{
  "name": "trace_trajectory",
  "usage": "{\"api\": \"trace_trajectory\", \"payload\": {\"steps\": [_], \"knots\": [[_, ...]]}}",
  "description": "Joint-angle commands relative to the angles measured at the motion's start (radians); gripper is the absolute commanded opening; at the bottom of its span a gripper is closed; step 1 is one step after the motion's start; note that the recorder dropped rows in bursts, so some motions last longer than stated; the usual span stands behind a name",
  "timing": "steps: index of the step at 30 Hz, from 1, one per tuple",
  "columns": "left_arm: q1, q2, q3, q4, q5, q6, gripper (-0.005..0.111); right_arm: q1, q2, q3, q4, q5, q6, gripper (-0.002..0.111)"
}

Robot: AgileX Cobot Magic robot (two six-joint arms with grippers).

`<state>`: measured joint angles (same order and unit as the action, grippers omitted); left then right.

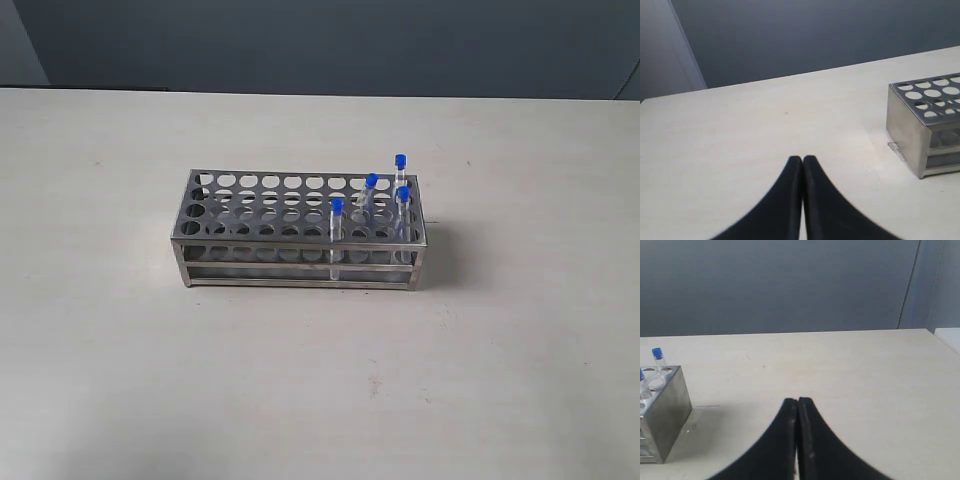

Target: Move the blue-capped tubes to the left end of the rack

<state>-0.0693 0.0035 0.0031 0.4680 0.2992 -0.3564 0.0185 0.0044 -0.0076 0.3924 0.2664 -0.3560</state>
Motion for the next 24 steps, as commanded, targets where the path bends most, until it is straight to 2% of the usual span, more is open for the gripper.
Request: {"api": "trace_trajectory", "payload": {"steps": [1,4,13,16,24], "knots": [[0.019,-0.004,-0.003,-0.003,-0.003,-0.118,0.001,0.002,-0.004,0.008,0.022,-0.016,-0.002,-0.001],[0.025,-0.004,-0.003,-0.007,-0.004,-0.166,0.001,0.002,-0.004,0.008,0.041,-0.085,0.001,-0.001],[0.027,-0.004,-0.003,-0.005,-0.006,-0.164,0.001,0.002,-0.004,0.008,0.351,-0.401,0.001,-0.001],[0.027,-0.004,-0.003,-0.005,-0.006,-0.164,0.001,0.002,-0.004,0.008,0.472,-0.433,0.001,-0.001],[0.027,-0.004,-0.003,-0.005,-0.006,-0.164,0.001,0.002,-0.004,0.008,0.481,-0.434,0.044,-0.001]]}}
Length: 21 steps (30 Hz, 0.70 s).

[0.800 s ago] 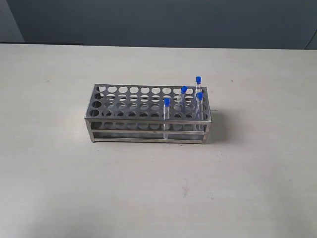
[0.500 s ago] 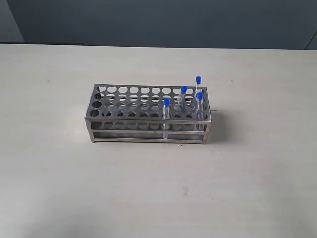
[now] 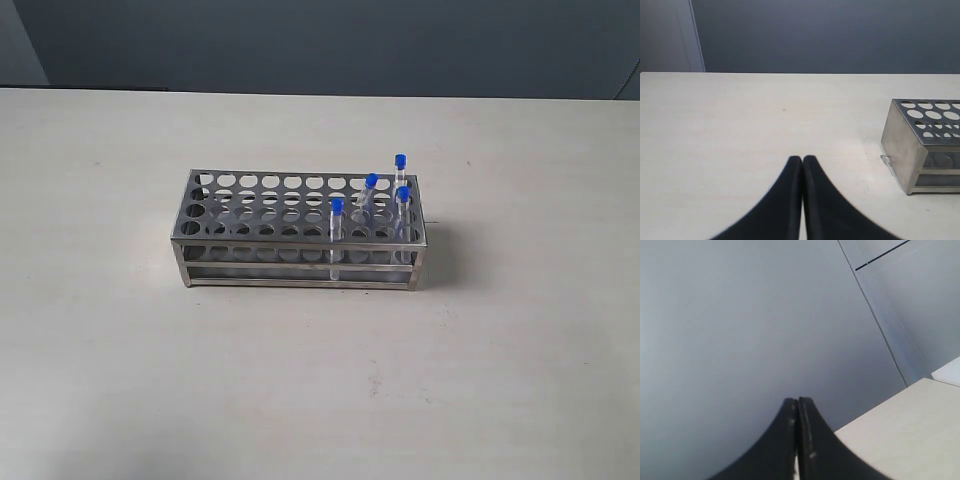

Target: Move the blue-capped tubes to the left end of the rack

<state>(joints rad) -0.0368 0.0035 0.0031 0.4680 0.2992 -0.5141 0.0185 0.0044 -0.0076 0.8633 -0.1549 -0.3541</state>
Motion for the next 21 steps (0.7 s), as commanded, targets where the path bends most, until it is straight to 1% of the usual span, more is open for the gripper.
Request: {"api": "trace_trajectory", "payload": {"steps": [1,6,8,11,13,16,18,20,21], "knots": [[-0.005,-0.004,-0.003,-0.005,-0.006,-0.007,0.001,0.002,-0.004,0.008,0.01,-0.013,0.084,-0.001],[-0.005,-0.004,-0.003,-0.003,-0.008,-0.007,0.001,0.002,-0.004,0.008,0.013,0.011,0.484,-0.001],[-0.005,-0.004,-0.003,-0.003,-0.008,-0.007,0.001,0.002,-0.004,0.008,0.013,0.041,0.554,-0.001],[-0.005,-0.004,-0.003,-0.003,-0.008,-0.007,0.001,0.002,-0.004,0.008,0.009,0.074,0.554,-0.001],[-0.005,-0.004,-0.003,-0.003,-0.008,-0.007,0.001,0.002,-0.004,0.008,-0.028,0.09,0.531,-0.001],[-0.005,-0.004,-0.003,-0.003,-0.008,-0.007,0.001,0.002,-0.004,0.008,-0.194,0.101,0.453,-0.001],[-0.005,-0.004,-0.003,-0.003,-0.008,-0.007,0.001,0.002,-0.004,0.008,-0.353,0.101,0.386,-0.001],[-0.005,-0.004,-0.003,-0.003,-0.008,-0.007,0.001,0.002,-0.004,0.008,-0.416,0.101,0.376,-0.001],[-0.005,-0.004,-0.003,-0.003,-0.008,-0.007,0.001,0.002,-0.004,0.008,-0.415,0.107,0.376,-0.001]]}}
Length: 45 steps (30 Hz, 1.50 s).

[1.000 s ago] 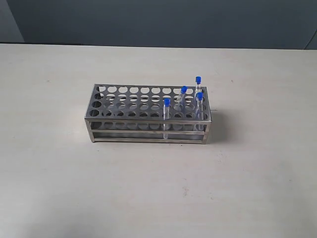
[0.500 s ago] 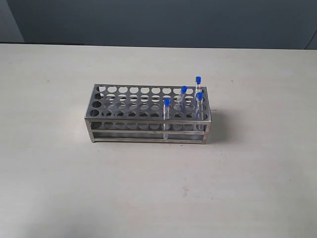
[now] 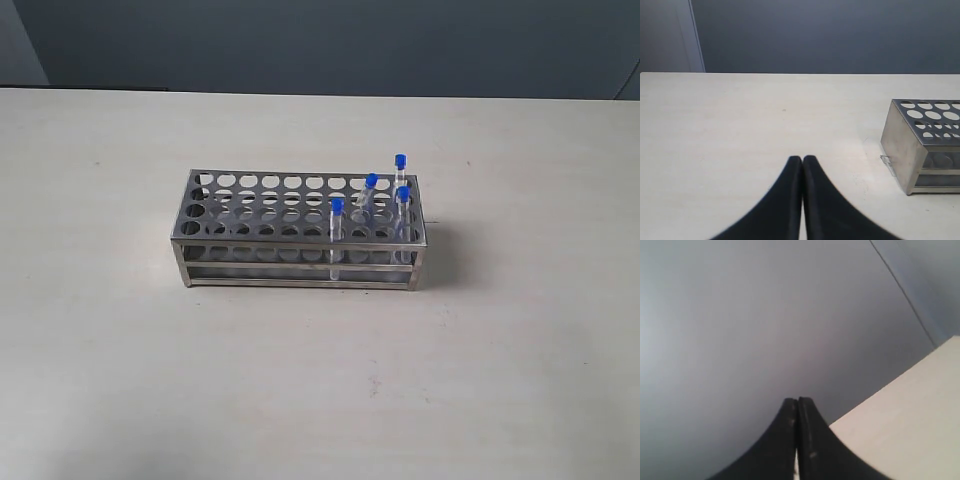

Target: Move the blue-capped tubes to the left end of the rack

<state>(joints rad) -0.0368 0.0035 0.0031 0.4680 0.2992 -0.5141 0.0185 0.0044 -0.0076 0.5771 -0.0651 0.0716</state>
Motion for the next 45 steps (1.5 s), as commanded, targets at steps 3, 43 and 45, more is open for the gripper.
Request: {"api": "trace_trajectory", "payload": {"steps": [3,43,45], "knots": [[-0.005,-0.004,-0.003,-0.003,-0.008,-0.007,0.001,0.002,-0.004,0.008,-0.129,0.036,-0.049,-0.001],[-0.005,-0.004,-0.003,-0.003,-0.006,-0.007,0.001,0.002,-0.004,0.008,-0.119,0.032,-0.049,-0.001],[-0.005,-0.004,-0.003,-0.003,-0.006,-0.007,0.001,0.002,-0.004,0.008,-0.121,0.032,-0.049,-0.001]]}}
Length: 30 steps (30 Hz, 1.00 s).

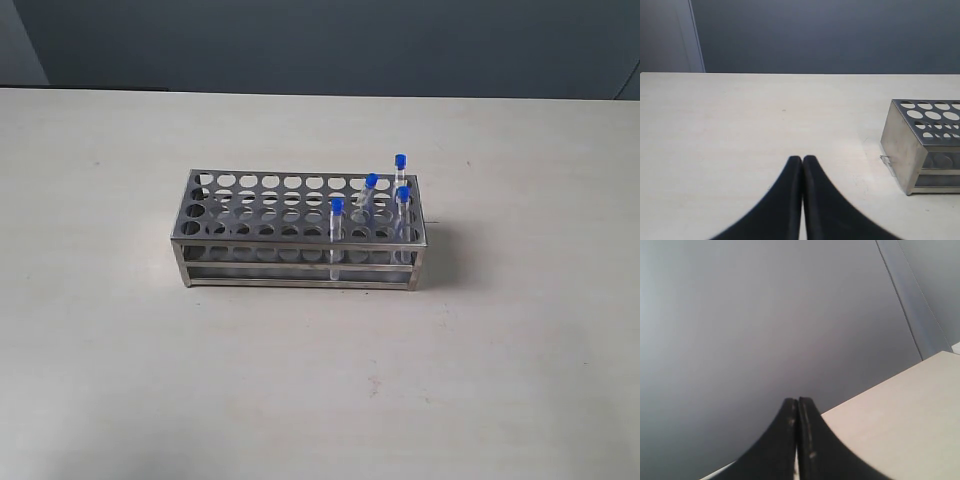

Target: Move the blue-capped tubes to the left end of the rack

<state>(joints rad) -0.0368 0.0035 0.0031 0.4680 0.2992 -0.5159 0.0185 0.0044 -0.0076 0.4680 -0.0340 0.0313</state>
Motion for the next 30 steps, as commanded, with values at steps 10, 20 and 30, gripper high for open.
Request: {"api": "trace_trajectory", "payload": {"steps": [10,20,30], "knots": [[-0.005,-0.004,-0.003,-0.003,-0.006,-0.005,0.001,0.002,-0.004,0.008,-0.012,0.001,-0.009,-0.001],[-0.005,-0.004,-0.003,-0.003,-0.008,-0.005,0.001,0.002,-0.004,0.008,0.13,-0.065,0.036,-0.001],[-0.005,-0.004,-0.003,-0.003,-0.008,-0.005,0.001,0.002,-0.004,0.008,0.353,-0.067,0.055,-0.001]]}}
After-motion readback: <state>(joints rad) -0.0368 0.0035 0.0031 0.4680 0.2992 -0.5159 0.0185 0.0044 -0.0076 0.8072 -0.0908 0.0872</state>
